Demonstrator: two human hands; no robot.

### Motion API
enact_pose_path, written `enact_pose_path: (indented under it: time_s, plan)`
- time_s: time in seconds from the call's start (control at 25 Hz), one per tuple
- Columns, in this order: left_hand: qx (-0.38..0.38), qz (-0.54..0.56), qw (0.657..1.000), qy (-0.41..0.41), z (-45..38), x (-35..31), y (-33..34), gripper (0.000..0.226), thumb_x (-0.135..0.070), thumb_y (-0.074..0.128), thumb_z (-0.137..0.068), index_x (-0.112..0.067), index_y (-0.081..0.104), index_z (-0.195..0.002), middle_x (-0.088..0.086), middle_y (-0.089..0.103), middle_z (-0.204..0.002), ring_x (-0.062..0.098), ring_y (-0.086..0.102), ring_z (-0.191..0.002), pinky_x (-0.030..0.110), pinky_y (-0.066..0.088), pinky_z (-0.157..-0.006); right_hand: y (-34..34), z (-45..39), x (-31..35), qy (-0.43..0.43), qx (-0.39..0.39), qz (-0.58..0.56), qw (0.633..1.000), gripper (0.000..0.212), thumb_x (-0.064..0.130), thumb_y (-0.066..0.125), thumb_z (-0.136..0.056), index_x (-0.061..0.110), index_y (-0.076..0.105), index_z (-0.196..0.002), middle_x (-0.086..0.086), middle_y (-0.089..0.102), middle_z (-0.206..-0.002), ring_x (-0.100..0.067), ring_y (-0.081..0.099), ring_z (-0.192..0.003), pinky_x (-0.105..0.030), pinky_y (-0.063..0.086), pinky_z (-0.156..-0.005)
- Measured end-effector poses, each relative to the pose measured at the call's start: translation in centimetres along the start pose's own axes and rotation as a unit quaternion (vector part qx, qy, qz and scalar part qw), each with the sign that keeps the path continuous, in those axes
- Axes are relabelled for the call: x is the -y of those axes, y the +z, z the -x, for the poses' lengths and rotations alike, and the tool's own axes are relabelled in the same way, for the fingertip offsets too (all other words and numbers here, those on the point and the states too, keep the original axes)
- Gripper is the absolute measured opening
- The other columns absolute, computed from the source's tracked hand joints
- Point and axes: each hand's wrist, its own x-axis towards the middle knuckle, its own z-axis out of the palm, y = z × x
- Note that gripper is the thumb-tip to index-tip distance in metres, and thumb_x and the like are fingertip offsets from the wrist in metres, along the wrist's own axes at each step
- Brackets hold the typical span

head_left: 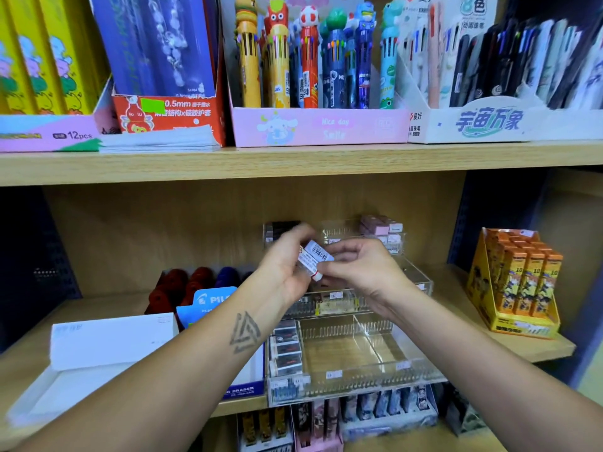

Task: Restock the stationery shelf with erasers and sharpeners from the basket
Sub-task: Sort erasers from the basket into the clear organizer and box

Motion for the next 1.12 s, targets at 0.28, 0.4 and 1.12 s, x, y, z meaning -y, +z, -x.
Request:
enact_pose_path:
  time_s: [0.28,0.4,1.12]
  plan:
    - [0.047,-0.071,0.996,0.039,0.1,0.5,-1.6,0.041,0.025,0.048,-0.086,0.006,0.054,-0.122,0.031,0.066,-0.106,0.039,0.068,-0.091,0.048,0.055,-0.083,-1.4,-0.7,0.1,-0.028,-0.037,0.023,0.999,0.019,-0.01,0.075,-0.078,0.001,0.068,-0.092,-0.02,0.069,-0.087,-0.028,0.072,-0.07,-0.032,0.062,-0.062]
    - [0.03,-0.147,0.989,0.018,0.5,0.2,-1.8,0.029,0.013,0.053,-0.093,0.002,0.055,-0.119,0.025,0.07,-0.099,0.034,0.069,-0.081,0.048,0.056,-0.077,-2.6,-1.1,0.0,-0.064,-0.069,0.072,0.993,0.021,-0.009,0.079,-0.075,0.005,0.069,-0.087,-0.014,0.071,-0.084,-0.021,0.068,-0.069,-0.026,0.059,-0.062]
    - [0.005,-0.34,0.935,0.107,0.1,-1.4,-0.7,0.007,0.001,0.066,-0.091,0.001,0.064,-0.098,0.02,0.068,-0.076,0.02,0.051,-0.037,0.029,0.049,-0.042,-5.4,-2.6,1.8,-0.18,-0.016,0.43,0.885,0.02,0.018,0.082,-0.079,0.026,0.074,-0.095,0.005,0.07,-0.087,-0.008,0.066,-0.079,-0.02,0.051,-0.069]
